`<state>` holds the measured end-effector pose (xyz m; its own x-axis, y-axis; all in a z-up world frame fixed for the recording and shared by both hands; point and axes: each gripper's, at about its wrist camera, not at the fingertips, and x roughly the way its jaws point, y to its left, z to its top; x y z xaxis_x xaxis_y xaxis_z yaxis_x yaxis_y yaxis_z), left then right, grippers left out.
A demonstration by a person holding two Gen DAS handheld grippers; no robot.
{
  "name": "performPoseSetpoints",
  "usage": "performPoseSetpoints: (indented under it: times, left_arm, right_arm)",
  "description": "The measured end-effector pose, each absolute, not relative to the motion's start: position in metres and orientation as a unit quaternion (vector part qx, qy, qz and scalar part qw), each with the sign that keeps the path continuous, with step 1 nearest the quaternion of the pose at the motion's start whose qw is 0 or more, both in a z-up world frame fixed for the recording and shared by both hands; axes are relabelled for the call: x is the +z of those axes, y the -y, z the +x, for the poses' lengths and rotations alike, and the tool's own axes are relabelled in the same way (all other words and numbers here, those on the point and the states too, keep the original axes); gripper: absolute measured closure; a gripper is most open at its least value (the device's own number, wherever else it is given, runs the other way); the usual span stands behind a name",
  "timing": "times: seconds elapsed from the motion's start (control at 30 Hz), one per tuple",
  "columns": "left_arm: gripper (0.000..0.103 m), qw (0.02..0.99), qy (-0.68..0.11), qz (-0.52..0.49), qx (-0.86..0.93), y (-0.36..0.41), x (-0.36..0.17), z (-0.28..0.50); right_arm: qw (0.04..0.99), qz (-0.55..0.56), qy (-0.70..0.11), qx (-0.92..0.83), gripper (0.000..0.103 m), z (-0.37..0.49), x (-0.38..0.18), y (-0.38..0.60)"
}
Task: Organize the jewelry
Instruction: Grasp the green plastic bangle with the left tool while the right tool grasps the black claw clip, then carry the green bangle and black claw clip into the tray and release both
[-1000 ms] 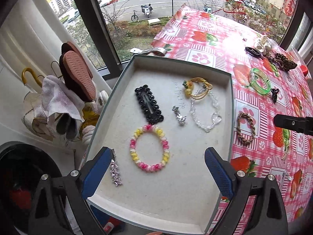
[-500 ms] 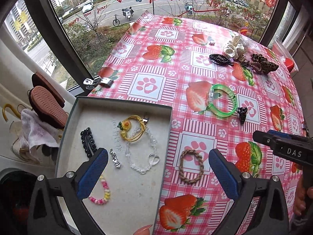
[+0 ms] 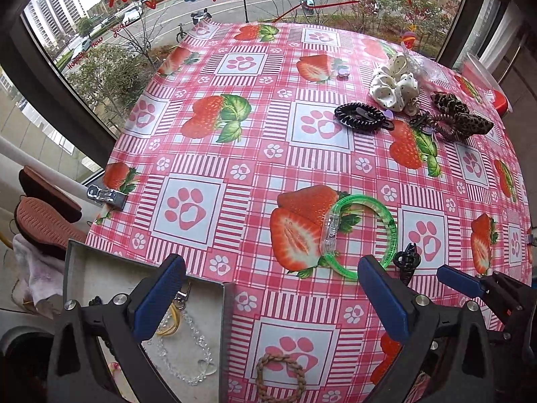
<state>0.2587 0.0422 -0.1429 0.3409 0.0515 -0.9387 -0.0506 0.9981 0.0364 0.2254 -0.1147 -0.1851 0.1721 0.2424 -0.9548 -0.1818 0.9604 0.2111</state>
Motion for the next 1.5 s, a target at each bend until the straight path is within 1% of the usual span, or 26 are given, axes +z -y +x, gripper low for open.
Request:
performPoseSetpoints:
  times: [0.23, 0.33, 0.37, 0.43, 0.47, 0.5, 0.53, 0.57, 0.6, 0.63, 0.7, 0.77, 0.8, 0.87, 0.9, 0.93, 0.97, 1.2, 1.5]
  left_arm:
    - [0.000, 0.807, -0.589, 0.003, 0.027, -0.029, -0.168, 0.287]
    - [0.000, 0.802, -0.597, 0.004, 0.033, -0.028, -0.179, 0.293]
    - [0.001, 0.800, -0.599, 0.005, 0.034, -0.028, -0.182, 0.294]
    - [0.006, 0.795, -0.605, 0.014, 0.039, -0.027, -0.189, 0.296]
    - [0.006, 0.794, -0.607, 0.015, 0.039, -0.027, -0.191, 0.297]
    - [0.006, 0.793, -0.608, 0.015, 0.039, -0.027, -0.193, 0.297]
    - [0.008, 0.793, -0.608, 0.015, 0.038, -0.027, -0.195, 0.297]
    - [0.014, 0.792, -0.610, 0.018, 0.038, -0.027, -0.197, 0.297]
    - [0.015, 0.792, -0.610, 0.016, 0.035, -0.027, -0.198, 0.297]
    - [0.015, 0.793, -0.608, 0.015, 0.036, -0.026, -0.198, 0.298]
    - [0.022, 0.795, -0.606, 0.015, 0.029, -0.024, -0.197, 0.299]
    - [0.033, 0.796, -0.604, 0.019, 0.022, -0.019, -0.195, 0.299]
    - [0.037, 0.797, -0.603, 0.022, 0.016, -0.017, -0.194, 0.298]
    - [0.062, 0.798, -0.602, 0.020, -0.001, -0.012, -0.192, 0.297]
    - [0.068, 0.798, -0.602, 0.021, -0.007, -0.008, -0.192, 0.297]
    - [0.081, 0.798, -0.602, 0.024, -0.013, -0.005, -0.191, 0.296]
    - [0.087, 0.798, -0.602, 0.029, -0.016, -0.001, -0.191, 0.295]
    - [0.087, 0.803, -0.595, 0.019, -0.028, 0.001, -0.184, 0.285]
    - [0.087, 0.812, -0.583, -0.004, -0.023, -0.010, -0.155, 0.244]
  right_arm:
    - [0.770, 0.027, -0.622, 0.142, 0.043, 0.230, -0.192, 0.115]
    - [0.773, 0.028, -0.617, 0.145, 0.046, 0.231, -0.192, 0.115]
    - [0.773, 0.027, -0.617, 0.146, 0.046, 0.232, -0.193, 0.115]
    - [0.774, 0.024, -0.616, 0.146, 0.047, 0.232, -0.194, 0.113]
    - [0.775, 0.021, -0.615, 0.146, 0.047, 0.232, -0.194, 0.112]
    - [0.776, 0.017, -0.613, 0.147, 0.049, 0.233, -0.194, 0.110]
    - [0.778, 0.011, -0.611, 0.147, 0.051, 0.233, -0.194, 0.108]
    - [0.780, 0.005, -0.609, 0.147, 0.056, 0.233, -0.195, 0.105]
    - [0.782, -0.004, -0.606, 0.145, 0.061, 0.233, -0.195, 0.103]
    - [0.784, -0.012, -0.604, 0.144, 0.063, 0.234, -0.195, 0.101]
    - [0.787, -0.023, -0.601, 0.140, 0.072, 0.235, -0.195, 0.098]
    - [0.788, -0.025, -0.600, 0.137, 0.079, 0.237, -0.196, 0.098]
    - [0.787, -0.022, -0.601, 0.138, 0.079, 0.237, -0.196, 0.100]
    - [0.786, -0.014, -0.602, 0.141, 0.080, 0.239, -0.195, 0.103]
    - [0.785, -0.012, -0.602, 0.143, 0.080, 0.240, -0.195, 0.103]
    - [0.784, -0.009, -0.603, 0.146, 0.080, 0.240, -0.195, 0.104]
    - [0.784, -0.004, -0.603, 0.149, 0.080, 0.240, -0.194, 0.106]
    - [0.782, 0.031, -0.602, 0.159, 0.080, 0.236, -0.180, 0.121]
    - [0.775, 0.061, -0.606, 0.165, 0.080, 0.224, -0.162, 0.138]
